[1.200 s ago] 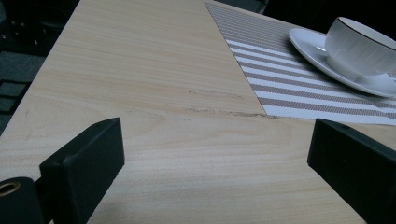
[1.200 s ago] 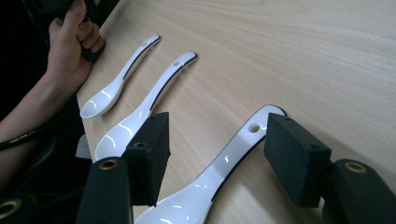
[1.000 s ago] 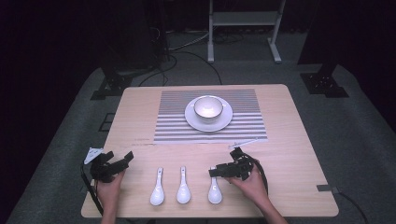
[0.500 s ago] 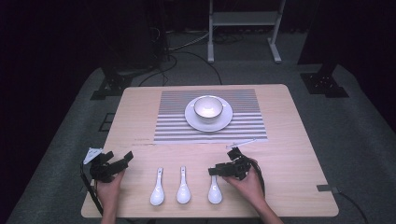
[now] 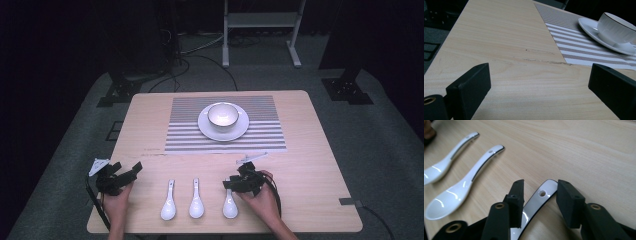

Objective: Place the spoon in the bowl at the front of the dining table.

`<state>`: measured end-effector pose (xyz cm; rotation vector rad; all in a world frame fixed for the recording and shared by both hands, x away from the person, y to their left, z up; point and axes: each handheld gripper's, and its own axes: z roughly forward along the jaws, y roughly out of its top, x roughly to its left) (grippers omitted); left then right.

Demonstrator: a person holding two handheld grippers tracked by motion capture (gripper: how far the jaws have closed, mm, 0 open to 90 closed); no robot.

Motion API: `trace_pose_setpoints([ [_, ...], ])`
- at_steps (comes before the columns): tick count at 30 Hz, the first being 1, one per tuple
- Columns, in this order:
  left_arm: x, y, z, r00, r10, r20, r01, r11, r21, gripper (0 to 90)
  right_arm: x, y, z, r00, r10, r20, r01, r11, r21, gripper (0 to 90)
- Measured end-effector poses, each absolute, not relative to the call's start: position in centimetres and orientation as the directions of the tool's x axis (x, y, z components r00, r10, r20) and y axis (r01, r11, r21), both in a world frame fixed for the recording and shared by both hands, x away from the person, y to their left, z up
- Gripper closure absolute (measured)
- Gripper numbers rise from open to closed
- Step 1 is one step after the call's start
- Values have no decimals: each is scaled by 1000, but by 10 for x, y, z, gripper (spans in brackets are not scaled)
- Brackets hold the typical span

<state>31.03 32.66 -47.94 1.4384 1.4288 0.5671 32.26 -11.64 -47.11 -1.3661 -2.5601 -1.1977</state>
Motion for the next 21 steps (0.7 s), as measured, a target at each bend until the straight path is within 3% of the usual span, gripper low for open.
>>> trace_pose_setpoints([
  [15,310,328,-479,197,930,-309,463,190,866,32,328,-117,-471,-633,680,370,732,370,572,816],
  [21,310,328,-479,195,929,-316,460,198,865,32,326,-118,-470,-640,664,387,731,372,572,841],
])
